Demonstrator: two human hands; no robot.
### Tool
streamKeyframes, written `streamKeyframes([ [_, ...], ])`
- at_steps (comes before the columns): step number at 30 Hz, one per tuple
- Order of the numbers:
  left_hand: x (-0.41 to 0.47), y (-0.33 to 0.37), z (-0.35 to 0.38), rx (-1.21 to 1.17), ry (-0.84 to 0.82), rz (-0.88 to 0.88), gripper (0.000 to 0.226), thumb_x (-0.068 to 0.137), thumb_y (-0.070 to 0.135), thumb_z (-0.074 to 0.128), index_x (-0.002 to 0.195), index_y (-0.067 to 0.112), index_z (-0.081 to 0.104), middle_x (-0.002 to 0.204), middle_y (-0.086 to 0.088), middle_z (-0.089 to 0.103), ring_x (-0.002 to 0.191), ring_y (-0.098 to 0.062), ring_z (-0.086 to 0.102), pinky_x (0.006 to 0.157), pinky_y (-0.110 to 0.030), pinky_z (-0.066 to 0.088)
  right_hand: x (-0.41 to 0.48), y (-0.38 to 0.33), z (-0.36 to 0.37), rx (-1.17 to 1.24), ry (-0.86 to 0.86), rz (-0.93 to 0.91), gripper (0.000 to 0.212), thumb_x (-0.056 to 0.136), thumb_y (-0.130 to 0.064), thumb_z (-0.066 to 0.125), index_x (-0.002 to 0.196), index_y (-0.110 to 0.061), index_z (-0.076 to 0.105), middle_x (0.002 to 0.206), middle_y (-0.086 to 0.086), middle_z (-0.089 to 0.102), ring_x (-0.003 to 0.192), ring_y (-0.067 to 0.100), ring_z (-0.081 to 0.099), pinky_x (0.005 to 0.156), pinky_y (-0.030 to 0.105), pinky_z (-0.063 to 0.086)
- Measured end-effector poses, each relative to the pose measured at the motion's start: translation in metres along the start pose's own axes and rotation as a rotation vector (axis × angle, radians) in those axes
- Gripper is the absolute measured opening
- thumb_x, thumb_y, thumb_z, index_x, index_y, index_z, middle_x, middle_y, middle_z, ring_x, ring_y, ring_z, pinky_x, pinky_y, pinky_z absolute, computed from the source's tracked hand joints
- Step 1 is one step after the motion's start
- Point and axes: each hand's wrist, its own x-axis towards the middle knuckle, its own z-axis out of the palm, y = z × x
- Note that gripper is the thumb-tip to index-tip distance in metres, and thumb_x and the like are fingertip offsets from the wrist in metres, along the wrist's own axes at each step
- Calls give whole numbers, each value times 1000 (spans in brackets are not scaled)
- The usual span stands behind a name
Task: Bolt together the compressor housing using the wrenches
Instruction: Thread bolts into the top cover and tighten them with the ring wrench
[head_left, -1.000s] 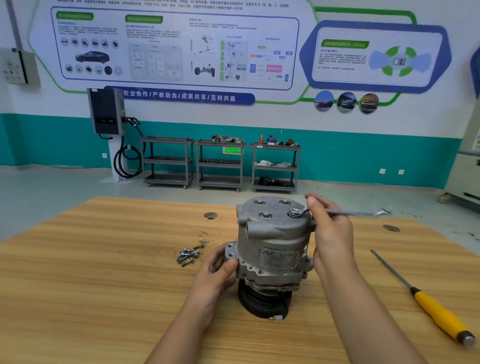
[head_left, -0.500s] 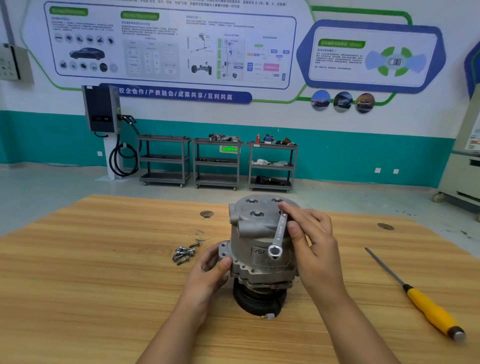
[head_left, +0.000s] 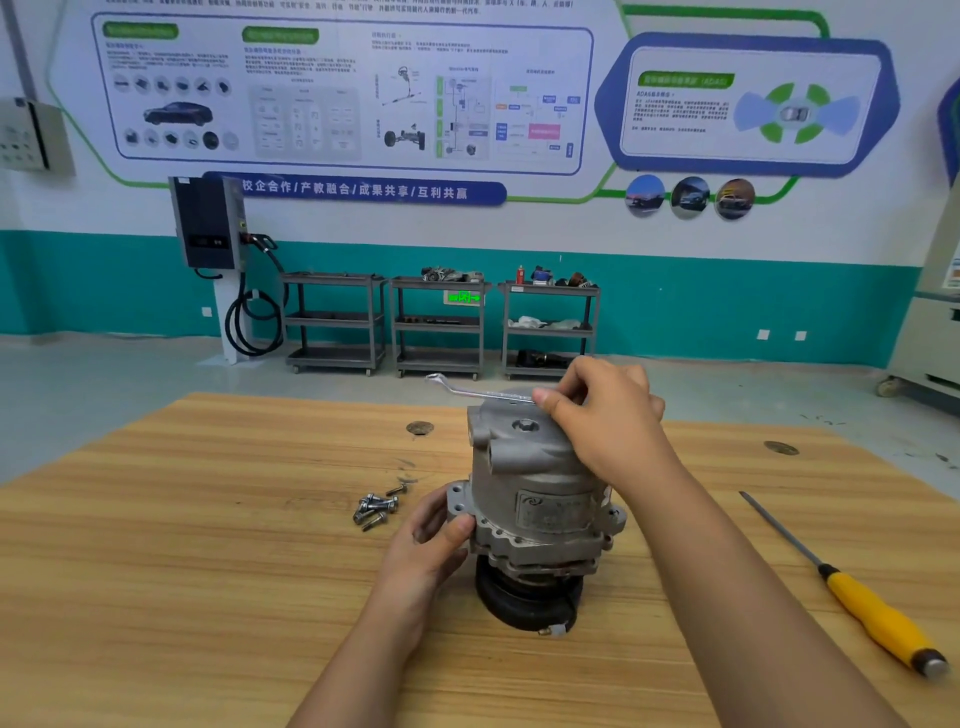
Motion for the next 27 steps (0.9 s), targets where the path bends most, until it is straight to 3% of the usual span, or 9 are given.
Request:
streamKeyframes([
  [3,-1,1,0,-17,-10,-1,59,62,27,83,117,26,60,115,4,68,108,-21,63,79,-31,49,8,-2,4,-61,11,77,30,89,-46,57,70,-27,45,76,-15,45,95,14,30,79,35,20],
  [6,-2,2,0,-32,-23,1,58,62,30,75,117,25,59,117,3,68,108,-21,64,78,-31,52,13,0,4,-31,20,155,20,91,-41,57,80,-28,46,78,-12,47,99,17,39,79,35,21],
  [9,-1,1,0,-32,-11,3,63,61,30,76,121,24,57,120,2,66,111,-22,62,80,-31,52,14,11,3,100,55,299,17,89,-31,58,100,-25,46,101,-2,53,113,24,43,83,35,23],
  [12,0,1,1,-13,3,16,66,58,32,77,121,25,57,122,1,64,113,-21,60,83,-30,50,11,26,4,314,155,450,64,82,-31,62,137,-17,34,137,7,45,129,29,36,105,47,29],
  [14,0,1,2,-15,2,25,63,57,32,77,117,27,59,121,0,65,113,-21,60,84,-29,50,5,33,9,497,241,484,89,80,-32,65,149,-21,9,140,4,43,130,30,38,108,55,29],
  [17,0,1,2,-12,1,33,65,58,30,76,120,24,58,124,-2,63,115,-23,58,91,-33,49,-9,35,20,590,385,423,101,82,-33,67,149,-29,-8,136,-5,46,121,18,42,109,54,29],
  [19,-1,1,1,-11,-3,32,67,60,29,75,123,22,56,125,-3,63,116,-23,58,90,-33,49,-17,32,25,591,481,363,98,82,-32,69,149,-31,-3,144,-3,38,128,18,37,110,54,27],
  [21,-1,1,0,-6,-5,34,66,60,29,74,123,22,56,124,-2,63,115,-23,59,88,-32,50,-21,29,29,562,580,295,83,82,-30,69,145,-26,16,145,-2,35,132,19,34,110,54,27],
  [27,1,0,-2,7,-18,26,65,61,31,75,123,23,57,123,0,64,116,-22,58,97,-41,47,-43,34,33,427,706,114,41,88,-38,60,120,-17,46,118,-13,45,113,9,41,104,44,28],
])
